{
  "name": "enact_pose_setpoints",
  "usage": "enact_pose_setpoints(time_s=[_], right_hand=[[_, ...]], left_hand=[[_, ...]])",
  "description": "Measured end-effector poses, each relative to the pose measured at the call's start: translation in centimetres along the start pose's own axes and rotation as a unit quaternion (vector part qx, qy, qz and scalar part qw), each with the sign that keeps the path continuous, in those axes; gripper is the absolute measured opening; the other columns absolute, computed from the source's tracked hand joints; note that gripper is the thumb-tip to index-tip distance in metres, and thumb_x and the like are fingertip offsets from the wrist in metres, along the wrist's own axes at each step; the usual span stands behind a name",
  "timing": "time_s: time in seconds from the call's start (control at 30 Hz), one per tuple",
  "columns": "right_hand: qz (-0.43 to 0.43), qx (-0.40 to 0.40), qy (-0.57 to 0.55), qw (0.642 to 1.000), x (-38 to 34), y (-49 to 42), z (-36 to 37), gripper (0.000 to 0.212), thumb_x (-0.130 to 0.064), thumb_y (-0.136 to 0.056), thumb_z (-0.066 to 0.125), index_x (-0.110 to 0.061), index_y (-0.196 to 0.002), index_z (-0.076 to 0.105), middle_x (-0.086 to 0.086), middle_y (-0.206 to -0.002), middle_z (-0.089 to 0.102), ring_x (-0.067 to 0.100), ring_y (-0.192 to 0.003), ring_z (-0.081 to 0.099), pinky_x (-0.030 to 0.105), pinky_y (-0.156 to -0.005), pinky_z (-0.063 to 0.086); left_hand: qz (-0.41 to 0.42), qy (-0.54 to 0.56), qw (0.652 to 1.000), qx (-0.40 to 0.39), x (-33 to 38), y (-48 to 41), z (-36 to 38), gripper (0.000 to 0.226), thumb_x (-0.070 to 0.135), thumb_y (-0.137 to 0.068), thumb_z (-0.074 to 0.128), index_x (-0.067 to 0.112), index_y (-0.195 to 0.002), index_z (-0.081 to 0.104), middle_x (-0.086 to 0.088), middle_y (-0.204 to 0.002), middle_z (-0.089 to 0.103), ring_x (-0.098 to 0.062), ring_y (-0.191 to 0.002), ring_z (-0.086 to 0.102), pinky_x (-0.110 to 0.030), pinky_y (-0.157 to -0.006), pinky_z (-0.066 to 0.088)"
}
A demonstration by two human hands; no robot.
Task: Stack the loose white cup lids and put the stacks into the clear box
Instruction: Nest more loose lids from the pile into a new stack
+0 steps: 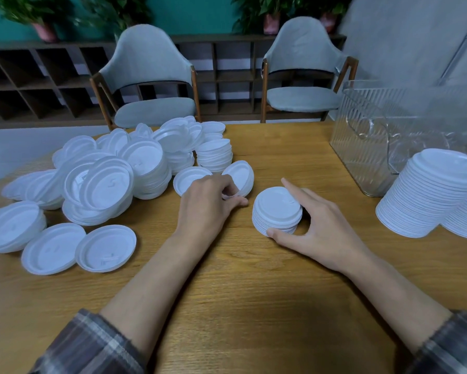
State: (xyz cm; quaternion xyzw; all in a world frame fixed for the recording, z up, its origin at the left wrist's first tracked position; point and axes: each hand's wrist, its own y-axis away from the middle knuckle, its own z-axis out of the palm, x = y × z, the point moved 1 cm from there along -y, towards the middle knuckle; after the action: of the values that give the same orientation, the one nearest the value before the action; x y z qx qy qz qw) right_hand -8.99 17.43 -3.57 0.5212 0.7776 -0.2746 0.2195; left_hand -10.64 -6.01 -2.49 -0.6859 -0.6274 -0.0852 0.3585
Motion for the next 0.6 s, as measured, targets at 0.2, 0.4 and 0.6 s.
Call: enact_pose_setpoints(time_s=[0.2,0.4,0.6], right_hand=[[-0.007,-0.003,-0.003,1.000,-0.1,0.1,0.1,0.107,-0.060,-0.078,0.081,-0.032,-0.165,0.024,-0.026,-0.139,0.047,-0.004,-0.131,0.041,0.013,-0.103,0.032],[-0.006,0.012,-0.026,1.000,-0.2,0.0,0.3,0.100,-0.057,-0.081,0.079,-0.028,-0.163,0.031,-0.028,-0.138,0.049,-0.008,-0.131,0.042,-0.001,-0.100,0.026],[-0.008,0.024,-0.045,0.999,-0.2,-0.1,0.1,0.100,-0.058,-0.079,0.082,-0.040,-0.162,0.029,-0.039,-0.134,0.046,-0.022,-0.127,0.039,0.002,-0.102,0.027]], left_hand=[[-0.023,0.103,0.994,0.023,0.0,0.1,-0.3,0.037,0.044,-0.075,0.091,0.023,-0.065,0.062,0.011,-0.061,0.059,-0.007,-0.063,0.054,-0.023,-0.061,0.041],[-0.054,0.247,0.964,0.082,1.0,0.1,-1.1,0.012,0.029,-0.090,0.083,0.022,-0.088,0.073,0.011,-0.080,0.073,-0.009,-0.074,0.067,-0.024,-0.074,0.053],[-0.123,0.441,0.889,0.007,2.7,0.1,-1.8,0.034,0.009,-0.099,0.070,0.017,-0.133,0.069,-0.004,-0.113,0.070,-0.011,-0.092,0.076,-0.036,-0.081,0.065]])
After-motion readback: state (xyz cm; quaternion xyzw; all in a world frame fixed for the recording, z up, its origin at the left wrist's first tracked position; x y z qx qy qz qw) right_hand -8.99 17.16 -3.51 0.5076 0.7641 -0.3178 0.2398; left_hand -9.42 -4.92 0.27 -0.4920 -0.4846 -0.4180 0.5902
